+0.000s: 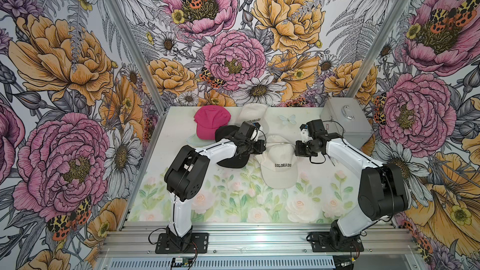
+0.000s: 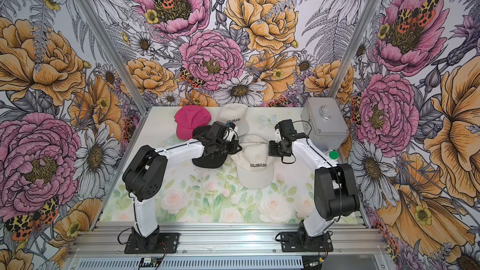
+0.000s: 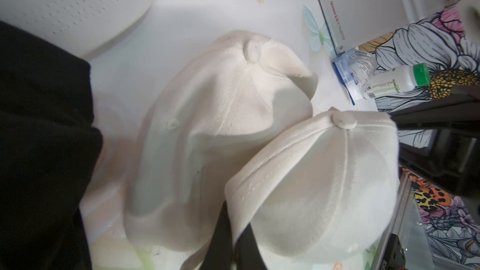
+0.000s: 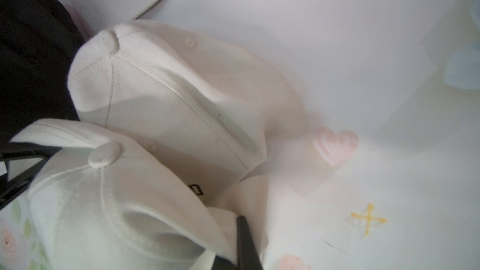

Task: Stack the baseball caps by color
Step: Place the baseball cap on the baseball cap, then move the baseball cap to the center of the board.

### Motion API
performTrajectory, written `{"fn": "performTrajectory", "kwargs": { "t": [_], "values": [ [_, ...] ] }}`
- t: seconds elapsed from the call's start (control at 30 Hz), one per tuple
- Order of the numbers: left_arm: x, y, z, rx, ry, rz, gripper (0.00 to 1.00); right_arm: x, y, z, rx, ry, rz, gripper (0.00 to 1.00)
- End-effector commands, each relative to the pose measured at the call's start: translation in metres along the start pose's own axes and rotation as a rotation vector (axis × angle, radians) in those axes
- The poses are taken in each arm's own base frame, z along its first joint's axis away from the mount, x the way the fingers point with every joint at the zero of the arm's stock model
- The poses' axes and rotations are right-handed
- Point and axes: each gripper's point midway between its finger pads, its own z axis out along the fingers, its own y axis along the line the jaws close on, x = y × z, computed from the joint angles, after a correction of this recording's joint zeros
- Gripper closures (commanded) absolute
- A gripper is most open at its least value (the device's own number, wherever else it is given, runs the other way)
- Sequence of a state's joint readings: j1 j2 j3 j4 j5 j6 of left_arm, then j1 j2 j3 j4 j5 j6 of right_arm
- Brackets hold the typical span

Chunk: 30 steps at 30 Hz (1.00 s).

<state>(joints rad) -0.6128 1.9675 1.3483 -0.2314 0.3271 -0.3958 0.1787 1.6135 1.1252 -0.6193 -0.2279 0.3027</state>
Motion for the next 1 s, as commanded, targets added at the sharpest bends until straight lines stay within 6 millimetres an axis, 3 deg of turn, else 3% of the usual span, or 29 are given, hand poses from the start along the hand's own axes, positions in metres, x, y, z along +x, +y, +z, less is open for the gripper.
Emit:
{"fn": "performTrajectory", "kwargs": {
  "t": [0.0,0.1,0.13,0.2,0.3,0.4,0.43,0.47,0.5,0.6,0.77,0.87,0.97],
  "values": [
    [-0.012,0.037,0.001,-0.171,-0.044,-0.006,0.93,-0.04,-0.006,-0.003,0.055,-0.145,0.041,1.0],
    [-0.009,0.047,0.008,-0.219,-0.047,-0.024,0.86,-0.046,-0.005,0.003,0.062,-0.176,0.056,0.98],
    [-0.008,0.048,0.009,-0.227,-0.048,-0.03,0.84,-0.047,-0.007,0.004,0.069,-0.189,0.063,0.94],
    [-0.009,0.046,0.005,-0.239,-0.062,-0.036,0.69,-0.051,-0.006,0.0,0.07,-0.23,0.079,0.79],
    [-0.016,0.028,-0.014,-0.239,-0.114,-0.022,0.46,-0.057,-0.005,-0.016,0.088,-0.307,0.091,0.63],
    [-0.028,0.01,-0.042,-0.266,-0.194,0.007,0.32,-0.058,-0.012,-0.036,0.135,-0.378,0.105,0.49],
    [-0.028,0.008,-0.046,-0.277,-0.206,0.011,0.29,-0.057,-0.015,-0.043,0.158,-0.398,0.11,0.39],
    [-0.035,-0.004,-0.064,-0.27,-0.251,0.023,0.26,-0.054,-0.02,-0.049,0.185,-0.419,0.117,0.09],
    [-0.037,-0.007,-0.072,-0.285,-0.271,0.031,0.22,-0.052,-0.027,-0.057,0.218,-0.443,0.125,0.01],
    [-0.038,-0.019,-0.089,-0.295,-0.315,0.047,0.13,-0.043,-0.028,-0.076,0.214,-0.496,0.121,0.01],
    [-0.025,-0.047,-0.092,-0.202,-0.294,0.031,0.01,-0.022,0.032,-0.09,-0.122,-0.482,0.012,0.01],
    [-0.013,-0.042,-0.089,-0.211,-0.281,-0.011,0.01,-0.003,0.054,-0.08,-0.193,-0.421,-0.047,0.01],
    [-0.012,-0.032,-0.106,-0.255,-0.332,-0.036,0.01,0.005,0.059,-0.062,-0.128,-0.394,-0.074,0.01]
  ]
}}
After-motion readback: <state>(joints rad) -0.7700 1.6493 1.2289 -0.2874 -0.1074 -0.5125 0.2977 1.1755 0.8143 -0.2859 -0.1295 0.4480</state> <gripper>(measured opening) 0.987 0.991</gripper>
